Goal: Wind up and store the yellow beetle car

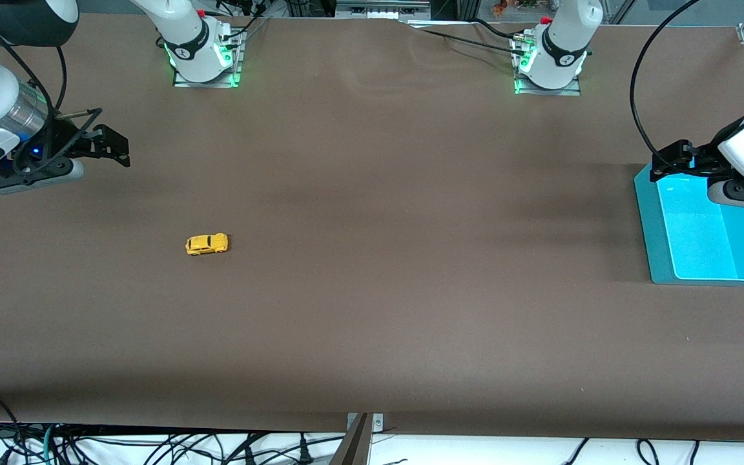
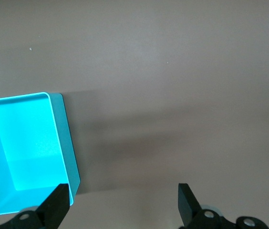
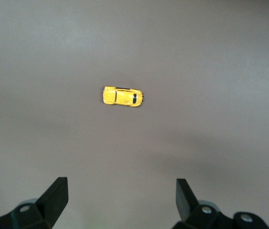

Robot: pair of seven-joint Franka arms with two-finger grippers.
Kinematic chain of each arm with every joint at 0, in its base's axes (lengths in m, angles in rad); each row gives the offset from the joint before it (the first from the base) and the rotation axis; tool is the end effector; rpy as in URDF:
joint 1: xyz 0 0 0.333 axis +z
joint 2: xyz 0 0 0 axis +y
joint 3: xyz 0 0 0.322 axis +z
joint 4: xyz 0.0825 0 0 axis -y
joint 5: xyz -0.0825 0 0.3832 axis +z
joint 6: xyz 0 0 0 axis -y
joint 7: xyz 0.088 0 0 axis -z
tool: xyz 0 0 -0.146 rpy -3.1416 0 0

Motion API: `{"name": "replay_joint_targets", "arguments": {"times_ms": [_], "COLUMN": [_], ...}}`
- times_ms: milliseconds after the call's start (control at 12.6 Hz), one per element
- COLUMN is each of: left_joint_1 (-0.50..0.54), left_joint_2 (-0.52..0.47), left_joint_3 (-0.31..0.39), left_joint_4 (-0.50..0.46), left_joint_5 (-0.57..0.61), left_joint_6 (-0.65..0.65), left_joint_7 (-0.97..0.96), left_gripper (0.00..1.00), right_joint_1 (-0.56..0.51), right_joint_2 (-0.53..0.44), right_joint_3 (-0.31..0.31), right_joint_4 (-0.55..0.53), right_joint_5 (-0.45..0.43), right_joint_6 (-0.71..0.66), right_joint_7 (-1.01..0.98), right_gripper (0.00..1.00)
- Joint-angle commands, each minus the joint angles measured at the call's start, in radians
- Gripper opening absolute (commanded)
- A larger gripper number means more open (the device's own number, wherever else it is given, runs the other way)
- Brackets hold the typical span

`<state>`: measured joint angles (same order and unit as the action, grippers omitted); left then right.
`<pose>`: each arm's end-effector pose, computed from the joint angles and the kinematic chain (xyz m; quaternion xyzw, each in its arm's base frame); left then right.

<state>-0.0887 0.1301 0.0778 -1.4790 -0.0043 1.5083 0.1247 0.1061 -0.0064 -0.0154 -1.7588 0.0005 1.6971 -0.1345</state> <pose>0.5824 -0.0096 0.5554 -0.9964 0.0678 0.0503 0.0000 0.5498 0.0500 0.5168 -0.9933 -0.1123 0.0276 0.0009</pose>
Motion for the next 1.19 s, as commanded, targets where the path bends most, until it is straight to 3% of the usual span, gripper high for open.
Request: {"name": "replay_joint_targets", "arguments": {"times_ms": [0, 1114], "left_joint_1": [0.001, 0.000], "left_joint_2": [0.013, 0.013], "left_joint_3": [0.000, 0.000], "left_joint_4": [0.029, 0.029], "left_joint_5": [-0.006, -0.006], "left_joint_6": [-0.005, -0.005], "left_joint_7": [0.004, 0.004], "left_gripper": [1.00, 1.00], "right_joint_1": [-0.003, -0.003], "right_joint_2": [-0.006, -0.009], "right_joint_3": [-0.018, -0.038], "right_joint_4": [0.019, -0.001], "right_joint_5": [0.001, 0.001], "right_joint_6": [-0.022, -0.028], "right_joint_7": [0.001, 0.015], "right_gripper": [1.00, 1.00]}}
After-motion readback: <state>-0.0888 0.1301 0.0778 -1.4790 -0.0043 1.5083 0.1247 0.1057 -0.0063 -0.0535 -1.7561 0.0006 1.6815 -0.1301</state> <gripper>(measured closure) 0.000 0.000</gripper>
